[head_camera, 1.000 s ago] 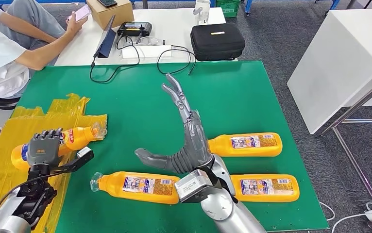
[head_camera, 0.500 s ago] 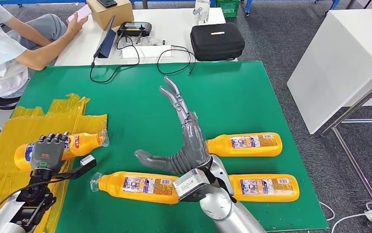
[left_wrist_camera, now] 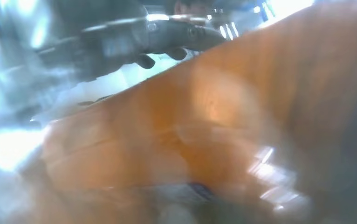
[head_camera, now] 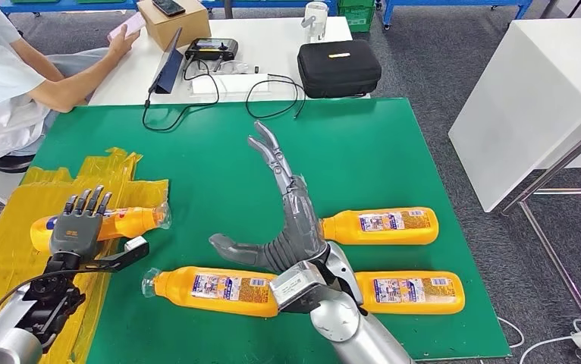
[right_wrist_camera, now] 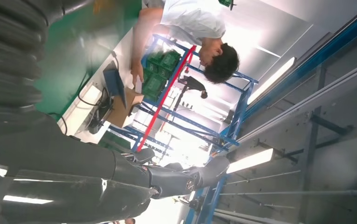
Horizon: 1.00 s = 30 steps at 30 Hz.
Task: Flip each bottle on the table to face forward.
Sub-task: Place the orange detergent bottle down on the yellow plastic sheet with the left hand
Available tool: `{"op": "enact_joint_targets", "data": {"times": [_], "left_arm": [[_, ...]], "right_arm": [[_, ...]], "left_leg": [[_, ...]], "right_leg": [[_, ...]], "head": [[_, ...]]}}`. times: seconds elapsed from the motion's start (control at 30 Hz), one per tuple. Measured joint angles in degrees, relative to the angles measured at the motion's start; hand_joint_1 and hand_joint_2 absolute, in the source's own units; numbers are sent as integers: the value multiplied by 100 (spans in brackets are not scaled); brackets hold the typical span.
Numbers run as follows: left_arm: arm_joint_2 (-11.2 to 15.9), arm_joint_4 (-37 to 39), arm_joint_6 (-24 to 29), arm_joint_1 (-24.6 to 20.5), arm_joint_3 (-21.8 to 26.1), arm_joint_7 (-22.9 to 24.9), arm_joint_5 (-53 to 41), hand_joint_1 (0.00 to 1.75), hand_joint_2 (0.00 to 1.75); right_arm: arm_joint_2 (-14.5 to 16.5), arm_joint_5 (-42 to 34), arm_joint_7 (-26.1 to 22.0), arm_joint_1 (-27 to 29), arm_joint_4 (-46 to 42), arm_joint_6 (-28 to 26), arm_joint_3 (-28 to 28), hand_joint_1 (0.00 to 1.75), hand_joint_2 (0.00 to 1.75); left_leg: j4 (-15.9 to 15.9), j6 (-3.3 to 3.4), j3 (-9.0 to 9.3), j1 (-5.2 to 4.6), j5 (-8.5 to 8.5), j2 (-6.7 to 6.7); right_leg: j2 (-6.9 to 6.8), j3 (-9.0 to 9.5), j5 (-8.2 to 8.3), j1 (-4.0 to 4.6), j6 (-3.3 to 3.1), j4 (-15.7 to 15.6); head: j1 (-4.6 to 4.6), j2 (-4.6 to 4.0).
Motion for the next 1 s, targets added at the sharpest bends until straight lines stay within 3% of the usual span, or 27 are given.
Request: {"op": "enact_joint_targets", "data": {"times": [0.23, 1.0], "left_arm": [[60, 223, -185, -154, -21, -2, 16, 0, 175], [182, 296, 252, -234, -83, 38, -43, 0, 175]], "right_arm": [[20, -28, -5, -10, 45, 35, 0, 0, 175], [46, -61, -27, -20, 171, 36, -6, 0, 175]], "left_leg": [[-19, -29, 34, 2, 20, 24], [-25, -41, 23, 16, 30, 27]], "right_leg": [[18, 6, 25, 4, -35, 1], [19, -11, 26, 15, -38, 2]], "head": [[0, 0], [1, 0]]}}
